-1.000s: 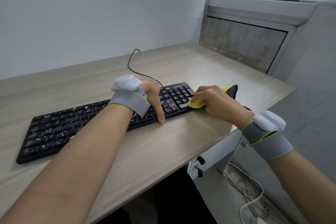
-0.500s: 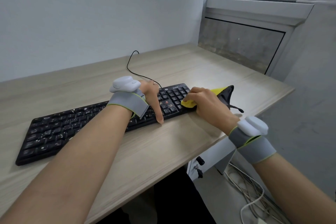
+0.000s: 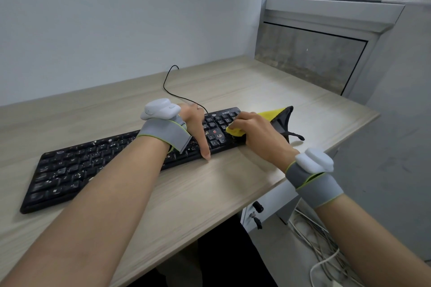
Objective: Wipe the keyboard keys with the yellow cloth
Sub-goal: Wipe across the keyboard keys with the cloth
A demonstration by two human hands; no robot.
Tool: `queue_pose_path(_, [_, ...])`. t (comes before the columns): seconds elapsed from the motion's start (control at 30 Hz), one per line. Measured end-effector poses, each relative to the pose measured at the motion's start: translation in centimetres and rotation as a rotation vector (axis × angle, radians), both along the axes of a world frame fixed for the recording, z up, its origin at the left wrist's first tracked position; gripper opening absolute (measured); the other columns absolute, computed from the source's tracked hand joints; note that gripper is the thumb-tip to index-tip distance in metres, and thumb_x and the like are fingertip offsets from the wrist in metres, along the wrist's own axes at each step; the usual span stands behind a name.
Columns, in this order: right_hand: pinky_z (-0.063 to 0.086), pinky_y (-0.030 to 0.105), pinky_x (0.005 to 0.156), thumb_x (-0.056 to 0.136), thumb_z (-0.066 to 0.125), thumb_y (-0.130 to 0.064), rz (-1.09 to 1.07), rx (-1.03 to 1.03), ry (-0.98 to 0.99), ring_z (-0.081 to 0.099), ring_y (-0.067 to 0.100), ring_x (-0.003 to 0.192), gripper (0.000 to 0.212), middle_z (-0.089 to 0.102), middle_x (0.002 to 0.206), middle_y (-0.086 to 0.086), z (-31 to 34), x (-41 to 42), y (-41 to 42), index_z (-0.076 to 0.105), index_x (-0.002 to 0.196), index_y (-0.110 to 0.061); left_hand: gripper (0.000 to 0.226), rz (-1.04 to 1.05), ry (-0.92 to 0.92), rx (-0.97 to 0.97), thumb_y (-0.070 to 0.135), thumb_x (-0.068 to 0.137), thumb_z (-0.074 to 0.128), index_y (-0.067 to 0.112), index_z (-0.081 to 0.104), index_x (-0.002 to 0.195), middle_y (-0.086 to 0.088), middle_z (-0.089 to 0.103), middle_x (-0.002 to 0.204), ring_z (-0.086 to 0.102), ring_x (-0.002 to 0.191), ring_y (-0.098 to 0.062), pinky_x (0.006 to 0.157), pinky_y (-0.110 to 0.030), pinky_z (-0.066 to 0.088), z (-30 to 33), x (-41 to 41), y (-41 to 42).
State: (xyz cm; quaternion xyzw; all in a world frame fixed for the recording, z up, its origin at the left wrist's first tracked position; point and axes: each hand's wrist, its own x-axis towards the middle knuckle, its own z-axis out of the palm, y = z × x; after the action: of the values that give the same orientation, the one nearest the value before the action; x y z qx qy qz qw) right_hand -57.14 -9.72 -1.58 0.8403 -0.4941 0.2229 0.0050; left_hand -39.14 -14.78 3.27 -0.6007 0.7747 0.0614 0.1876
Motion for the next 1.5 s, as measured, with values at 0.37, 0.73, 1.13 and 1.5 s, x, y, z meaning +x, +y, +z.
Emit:
queue_pose_path(0.37, [0.05,0.044,0.082,0.07,0.042,0.024,-0.02,0.007,-0.022,0.056,0.035,0.101,0.054,0.061,0.114,0.013,0.3,0.4,-0.7,0.065,0.11,-0.006,0.105,-0.002,0.004,0.008,0.069,0.041,0.082,0.011,0.041,0.12,-0.002,0.042,0.122,0.047,0.111,-0.024,0.097,-0.04,0.046,0.0,0.0,0.1])
queue_pose_path(0.73, [0.046,0.035,0.074,0.068,0.042,0.023,-0.066,0.0,-0.03,0.057,0.036,0.097,0.054,0.061,0.111,0.015,0.4,0.2,-1.4,0.067,0.107,-0.005,0.106,0.014,0.014,-0.001,0.067,0.043,0.082,0.011,0.04,0.123,-0.002,0.04,0.123,0.045,0.114,-0.024,0.098,-0.04,0.044,0.0,0.0,0.3])
queue_pose_path(1.13, [0.048,0.038,0.074,0.069,0.042,0.022,-0.09,0.024,-0.045,0.057,0.037,0.095,0.053,0.059,0.112,0.016,0.6,0.6,-2.3,0.065,0.108,-0.004,0.098,0.017,0.033,0.009,0.069,0.037,0.082,0.015,0.039,0.106,-0.001,0.042,0.118,0.048,0.107,-0.024,0.093,-0.038,0.047,-0.2,0.1,0.1])
queue_pose_path(1.5, [0.051,0.041,0.078,0.069,0.042,0.023,-0.047,0.033,-0.067,0.058,0.036,0.094,0.052,0.061,0.11,0.015,0.4,0.1,-2.8,0.067,0.105,-0.005,0.103,0.014,0.042,0.02,0.071,0.031,0.081,0.016,0.041,0.108,0.001,0.044,0.117,0.049,0.105,-0.023,0.091,-0.036,0.048,-0.2,0.1,-0.1])
